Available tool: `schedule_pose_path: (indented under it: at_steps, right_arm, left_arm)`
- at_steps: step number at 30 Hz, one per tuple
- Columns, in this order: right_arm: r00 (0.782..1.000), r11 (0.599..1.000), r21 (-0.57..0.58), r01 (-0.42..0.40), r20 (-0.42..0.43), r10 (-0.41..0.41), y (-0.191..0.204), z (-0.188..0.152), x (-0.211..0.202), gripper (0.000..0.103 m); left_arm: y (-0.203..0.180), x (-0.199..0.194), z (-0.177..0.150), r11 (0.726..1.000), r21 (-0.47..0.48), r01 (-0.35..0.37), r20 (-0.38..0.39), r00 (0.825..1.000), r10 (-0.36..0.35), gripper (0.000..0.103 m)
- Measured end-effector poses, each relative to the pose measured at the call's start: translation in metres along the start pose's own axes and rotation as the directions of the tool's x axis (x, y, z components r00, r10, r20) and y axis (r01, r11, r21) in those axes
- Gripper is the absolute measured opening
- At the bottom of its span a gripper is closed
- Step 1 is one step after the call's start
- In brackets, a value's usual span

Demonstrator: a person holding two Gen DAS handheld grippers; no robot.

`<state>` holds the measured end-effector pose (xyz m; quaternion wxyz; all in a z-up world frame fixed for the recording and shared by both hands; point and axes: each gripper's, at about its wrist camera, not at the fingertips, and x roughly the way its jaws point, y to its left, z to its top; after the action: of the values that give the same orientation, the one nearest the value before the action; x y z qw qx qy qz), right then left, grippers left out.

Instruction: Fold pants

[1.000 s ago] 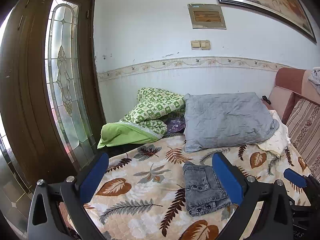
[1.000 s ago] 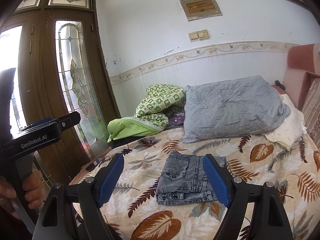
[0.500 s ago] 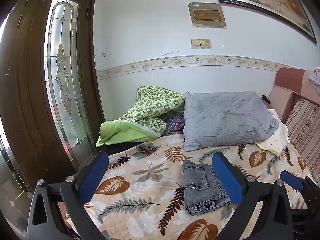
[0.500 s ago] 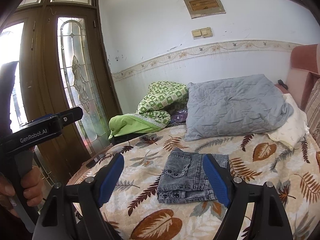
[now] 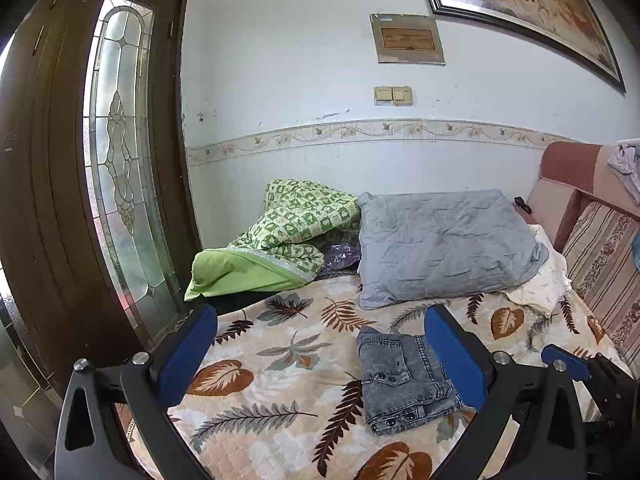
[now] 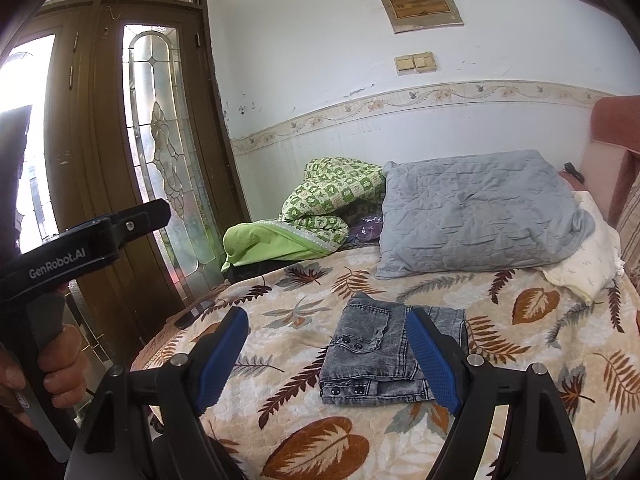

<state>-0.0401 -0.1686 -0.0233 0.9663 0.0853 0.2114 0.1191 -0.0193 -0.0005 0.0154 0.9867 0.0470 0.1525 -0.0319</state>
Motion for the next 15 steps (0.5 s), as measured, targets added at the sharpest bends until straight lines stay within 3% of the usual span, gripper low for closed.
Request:
schedule_pose_path:
  at_steps: [15]
  right_arm:
    - [1.000,0.999,-0.042,-0.005,0.001,0.005,0.013,0.004,-0.001,0.084]
  left_arm:
    - [0.006,-0.007,0.002,1.000,-0.017,0.018,0.014,1.000,-0.018,0.103]
